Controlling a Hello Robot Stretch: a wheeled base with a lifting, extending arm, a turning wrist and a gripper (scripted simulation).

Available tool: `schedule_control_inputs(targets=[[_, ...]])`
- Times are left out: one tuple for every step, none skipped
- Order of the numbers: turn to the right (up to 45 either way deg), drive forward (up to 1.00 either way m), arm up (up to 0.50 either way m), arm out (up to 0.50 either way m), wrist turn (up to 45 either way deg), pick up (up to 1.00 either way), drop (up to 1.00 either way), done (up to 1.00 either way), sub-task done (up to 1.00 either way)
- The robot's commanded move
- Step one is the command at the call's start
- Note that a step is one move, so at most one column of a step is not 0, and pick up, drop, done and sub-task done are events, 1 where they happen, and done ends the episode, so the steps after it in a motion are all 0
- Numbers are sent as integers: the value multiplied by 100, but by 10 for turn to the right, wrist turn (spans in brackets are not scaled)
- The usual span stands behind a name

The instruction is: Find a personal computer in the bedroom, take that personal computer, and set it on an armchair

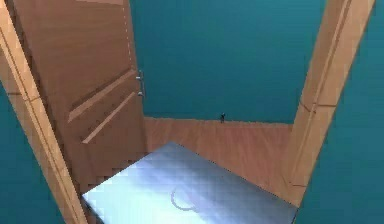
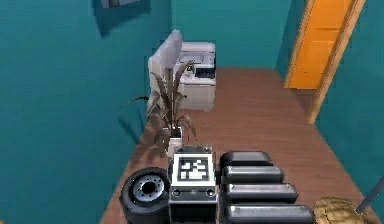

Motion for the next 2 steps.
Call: schedule_control_inputs(targets=[[0, 40, 0, 0, 0, 0, 0, 0, 0], [30, 0, 0, 0, 0, 0, 0, 0, 0]])
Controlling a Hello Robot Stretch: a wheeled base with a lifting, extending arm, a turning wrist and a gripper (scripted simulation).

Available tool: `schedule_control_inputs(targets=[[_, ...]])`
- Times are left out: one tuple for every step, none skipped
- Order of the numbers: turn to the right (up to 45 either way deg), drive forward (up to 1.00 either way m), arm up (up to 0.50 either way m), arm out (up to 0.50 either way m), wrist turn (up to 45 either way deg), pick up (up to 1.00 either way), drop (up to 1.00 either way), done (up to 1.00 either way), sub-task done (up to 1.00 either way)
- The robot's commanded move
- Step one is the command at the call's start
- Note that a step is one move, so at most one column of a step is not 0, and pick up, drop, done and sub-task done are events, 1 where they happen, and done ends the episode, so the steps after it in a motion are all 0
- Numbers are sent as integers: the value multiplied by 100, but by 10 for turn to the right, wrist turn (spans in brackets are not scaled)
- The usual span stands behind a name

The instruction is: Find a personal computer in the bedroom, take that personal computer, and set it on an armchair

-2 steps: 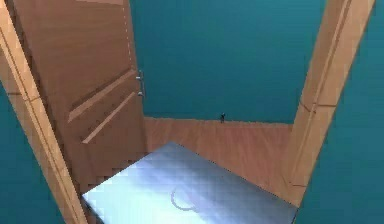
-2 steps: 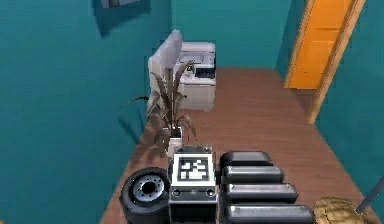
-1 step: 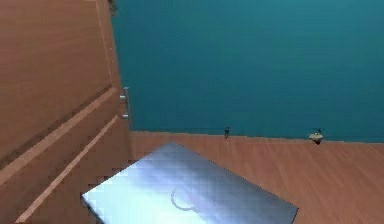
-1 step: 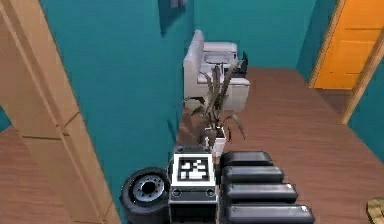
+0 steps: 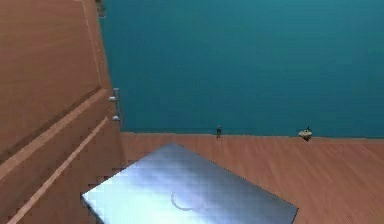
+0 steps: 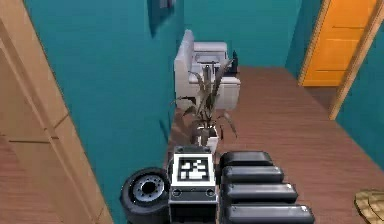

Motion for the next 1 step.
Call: schedule_control_inputs(targets=[[0, 40, 0, 0, 0, 0, 0, 0, 0]])
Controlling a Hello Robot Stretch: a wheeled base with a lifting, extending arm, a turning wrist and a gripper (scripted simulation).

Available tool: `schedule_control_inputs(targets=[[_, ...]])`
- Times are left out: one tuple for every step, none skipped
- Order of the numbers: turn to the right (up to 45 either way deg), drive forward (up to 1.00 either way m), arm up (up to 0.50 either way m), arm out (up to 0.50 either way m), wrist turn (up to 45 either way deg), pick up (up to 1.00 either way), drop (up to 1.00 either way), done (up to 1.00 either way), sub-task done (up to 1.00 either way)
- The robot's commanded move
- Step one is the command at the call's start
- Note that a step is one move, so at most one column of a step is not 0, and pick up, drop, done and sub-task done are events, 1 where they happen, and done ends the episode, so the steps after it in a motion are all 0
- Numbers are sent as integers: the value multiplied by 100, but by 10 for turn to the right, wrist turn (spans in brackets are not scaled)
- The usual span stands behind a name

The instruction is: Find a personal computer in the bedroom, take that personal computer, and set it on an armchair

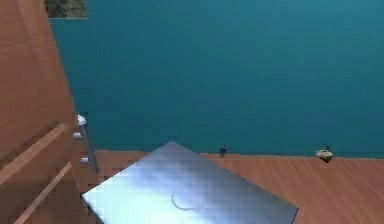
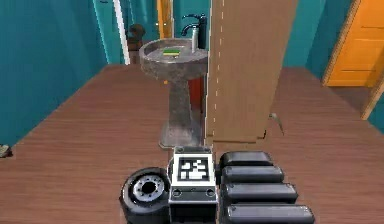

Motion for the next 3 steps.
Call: schedule_control_inputs(targets=[[-420, 0, 0, 0, 0, 0, 0, 0, 0], [0, 15, 0, 0, 0, 0, 0, 0, 0], [450, 0, 0, 0, 0, 0, 0, 0, 0]])
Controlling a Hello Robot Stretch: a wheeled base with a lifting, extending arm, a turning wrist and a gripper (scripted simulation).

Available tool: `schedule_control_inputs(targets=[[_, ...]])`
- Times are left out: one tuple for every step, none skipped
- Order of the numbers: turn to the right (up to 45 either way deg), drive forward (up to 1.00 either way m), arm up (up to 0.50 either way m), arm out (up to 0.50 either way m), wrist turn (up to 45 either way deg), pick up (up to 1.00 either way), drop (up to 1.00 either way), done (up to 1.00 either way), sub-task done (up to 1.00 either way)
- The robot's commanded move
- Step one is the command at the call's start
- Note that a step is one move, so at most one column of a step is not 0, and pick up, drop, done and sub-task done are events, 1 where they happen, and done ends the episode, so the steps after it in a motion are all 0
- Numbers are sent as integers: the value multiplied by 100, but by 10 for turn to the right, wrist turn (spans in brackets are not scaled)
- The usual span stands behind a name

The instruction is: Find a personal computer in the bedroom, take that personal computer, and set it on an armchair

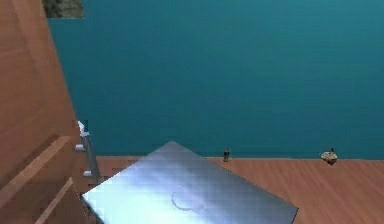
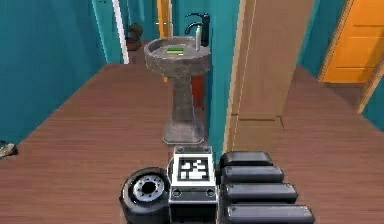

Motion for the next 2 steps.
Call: schedule_control_inputs(targets=[[420, 0, 0, 0, 0, 0, 0, 0, 0], [0, 10, 0, 0, 0, 0, 0, 0, 0]])
